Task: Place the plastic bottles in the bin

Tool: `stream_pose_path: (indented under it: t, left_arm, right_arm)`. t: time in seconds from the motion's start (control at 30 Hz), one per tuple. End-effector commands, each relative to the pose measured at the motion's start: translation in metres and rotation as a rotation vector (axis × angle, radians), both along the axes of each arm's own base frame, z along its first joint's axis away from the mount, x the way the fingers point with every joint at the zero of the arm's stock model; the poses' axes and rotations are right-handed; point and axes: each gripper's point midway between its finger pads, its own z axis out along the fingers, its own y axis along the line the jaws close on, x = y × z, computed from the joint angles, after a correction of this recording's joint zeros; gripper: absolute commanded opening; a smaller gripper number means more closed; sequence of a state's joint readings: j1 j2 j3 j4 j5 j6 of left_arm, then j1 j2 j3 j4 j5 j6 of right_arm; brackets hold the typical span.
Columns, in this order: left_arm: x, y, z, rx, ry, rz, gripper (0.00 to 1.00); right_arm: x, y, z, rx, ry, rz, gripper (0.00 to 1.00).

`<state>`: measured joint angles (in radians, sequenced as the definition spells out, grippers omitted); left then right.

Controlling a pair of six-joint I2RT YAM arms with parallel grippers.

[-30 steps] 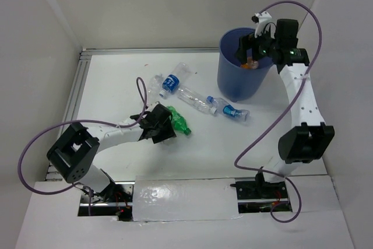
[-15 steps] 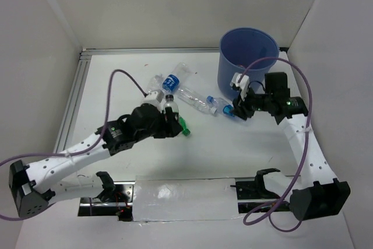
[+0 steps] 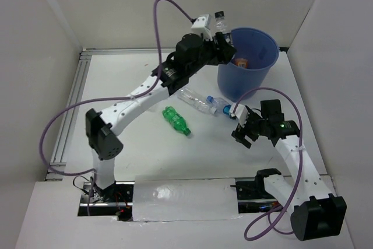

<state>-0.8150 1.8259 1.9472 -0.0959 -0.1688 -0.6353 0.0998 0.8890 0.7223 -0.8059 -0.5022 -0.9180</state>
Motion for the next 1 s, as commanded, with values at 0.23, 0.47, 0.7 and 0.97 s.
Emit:
stream_pose_path:
  t: [0.23,0.47,0.7,0.97]
  left_arm:
    - [0.037,-0.063,0.009,-0.235,-0.084,-0.089,0.11]
    - [0.054,-0.081,-0.012,-0.224,-0.035,-0.108,0.23]
    - [0.071,-0.089,-0.048,-0.176,0.049,-0.058,0.89]
    - [0.07,-0.081,-0.028,-0.153,-0.01,-0.042,0.99]
  right_arm:
    - [0.013,-0.01,0.007,-0.017,-0.113,-0.042,0.88]
    - [0.01,-0.017,0.003,-0.008,-0.112,-0.089,0.88]
    - [0.01,-0.017,0.005,0.01,-0.11,-0.106,0.89]
    - [0.022,-0.017,0.011,0.053,-0.163,-0.16,0.92]
